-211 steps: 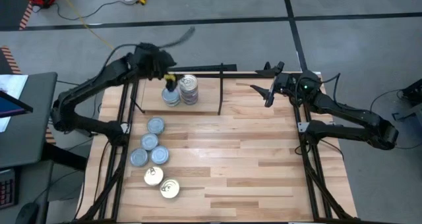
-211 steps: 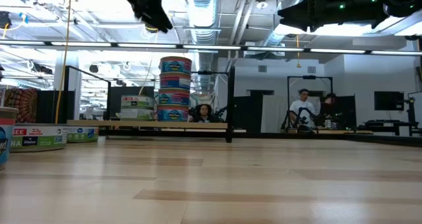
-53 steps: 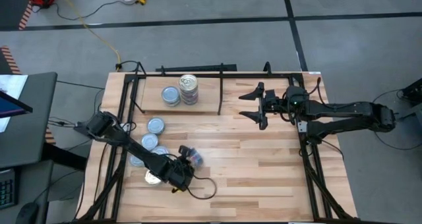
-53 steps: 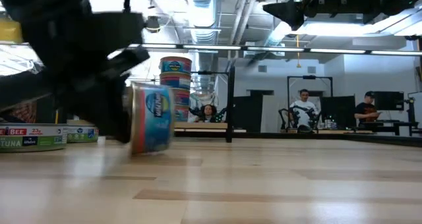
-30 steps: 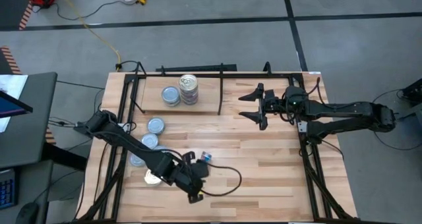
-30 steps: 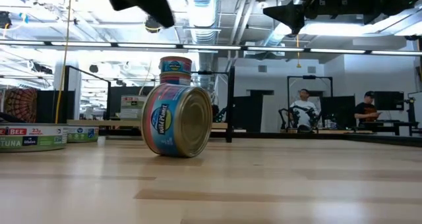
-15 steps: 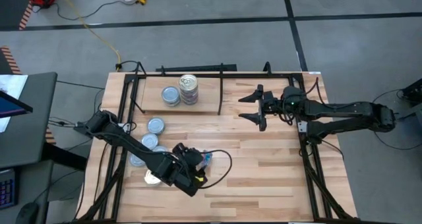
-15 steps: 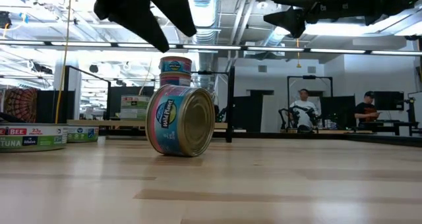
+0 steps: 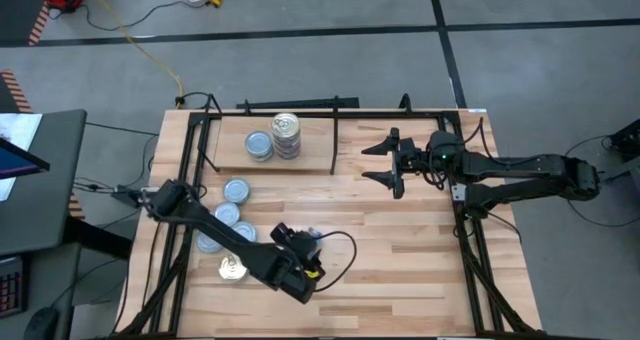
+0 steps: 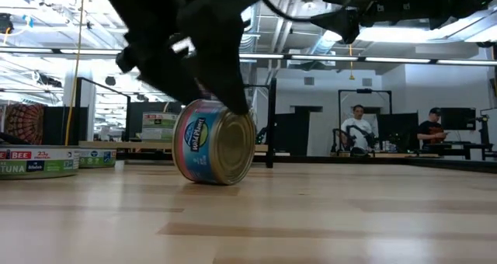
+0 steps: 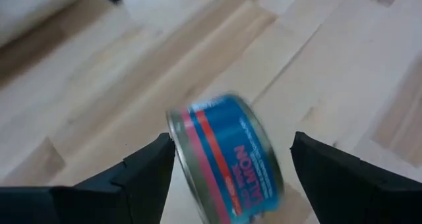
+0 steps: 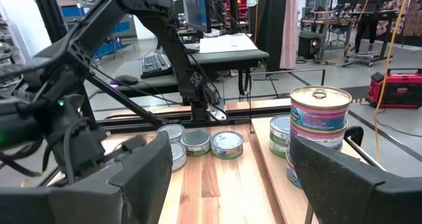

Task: Stack canned seafood by type on shelf
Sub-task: Stack the blue pink tuna can on top of the blue pink tuna cans on the shelf

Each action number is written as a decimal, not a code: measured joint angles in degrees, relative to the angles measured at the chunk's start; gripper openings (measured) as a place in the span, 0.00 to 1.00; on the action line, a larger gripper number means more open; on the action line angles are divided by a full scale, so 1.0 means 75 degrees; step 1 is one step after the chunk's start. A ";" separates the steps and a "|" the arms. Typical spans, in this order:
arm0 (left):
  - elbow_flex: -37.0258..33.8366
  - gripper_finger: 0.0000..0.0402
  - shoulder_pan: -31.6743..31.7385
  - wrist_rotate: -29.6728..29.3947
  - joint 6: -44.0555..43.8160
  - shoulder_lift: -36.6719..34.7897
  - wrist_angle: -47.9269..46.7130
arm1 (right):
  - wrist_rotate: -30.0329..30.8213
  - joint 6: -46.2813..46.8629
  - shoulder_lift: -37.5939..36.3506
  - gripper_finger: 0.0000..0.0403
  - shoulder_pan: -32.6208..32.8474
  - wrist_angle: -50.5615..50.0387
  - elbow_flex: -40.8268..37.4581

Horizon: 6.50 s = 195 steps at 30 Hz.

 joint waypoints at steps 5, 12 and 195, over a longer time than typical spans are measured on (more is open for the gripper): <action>0.0000 0.73 0.0000 0.0198 -0.0300 0.0263 -0.0052 | -0.0003 0.0003 0.0000 0.82 0.0000 0.0001 0.0000; -0.0003 0.72 0.0070 0.0246 0.0299 0.0361 -0.0193 | -0.0002 0.0005 0.0000 0.82 0.0000 0.0013 0.0000; -0.0849 0.75 0.0192 0.3504 0.3012 -0.2163 -0.4116 | 0.0143 -0.0198 -0.0697 0.82 -0.0570 -0.0659 -0.0006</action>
